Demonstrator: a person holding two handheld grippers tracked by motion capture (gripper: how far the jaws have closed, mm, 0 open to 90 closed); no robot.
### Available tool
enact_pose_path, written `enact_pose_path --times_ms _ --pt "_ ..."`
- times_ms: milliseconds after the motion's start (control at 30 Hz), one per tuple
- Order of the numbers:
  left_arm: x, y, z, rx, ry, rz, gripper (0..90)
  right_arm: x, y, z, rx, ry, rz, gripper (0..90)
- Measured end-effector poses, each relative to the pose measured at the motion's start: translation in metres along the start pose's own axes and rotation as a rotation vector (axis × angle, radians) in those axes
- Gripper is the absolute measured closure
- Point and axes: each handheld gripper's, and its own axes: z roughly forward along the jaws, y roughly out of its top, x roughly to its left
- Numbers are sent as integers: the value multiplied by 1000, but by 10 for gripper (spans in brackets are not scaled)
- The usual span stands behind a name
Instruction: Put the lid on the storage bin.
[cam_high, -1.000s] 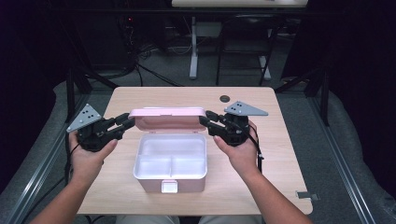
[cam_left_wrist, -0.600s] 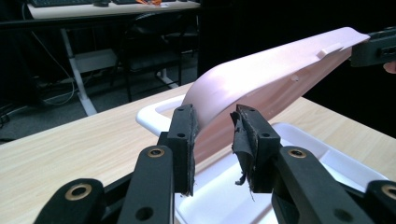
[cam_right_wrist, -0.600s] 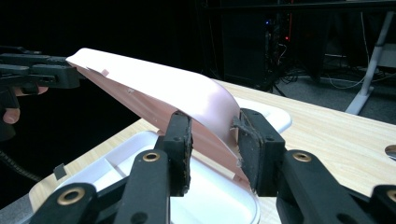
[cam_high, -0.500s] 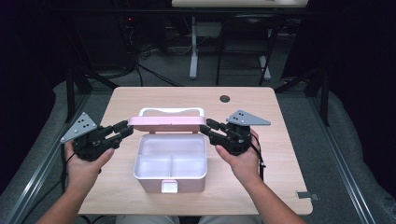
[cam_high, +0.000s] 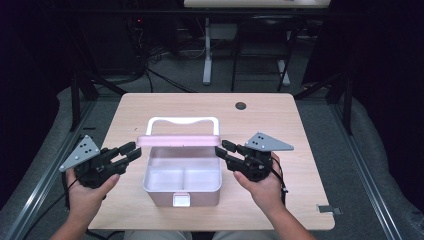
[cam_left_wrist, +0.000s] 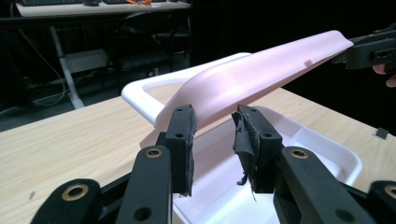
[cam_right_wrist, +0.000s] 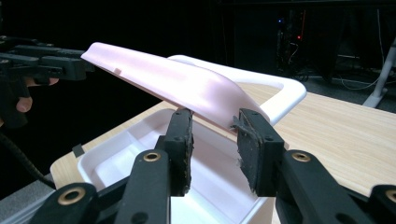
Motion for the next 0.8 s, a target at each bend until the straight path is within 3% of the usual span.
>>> enact_pose_path --times_ms 200,700,800 --pt "-2 -10 -3 -3 -16 -25 682 2 -8 -4 4 15 0 659" --pt "-10 -15 -15 9 -44 -10 682 0 -17 -20 -25 11 30 662" --pt "-12 -15 -14 19 -27 9 689 -2 -19 -19 -21 8 32 662"
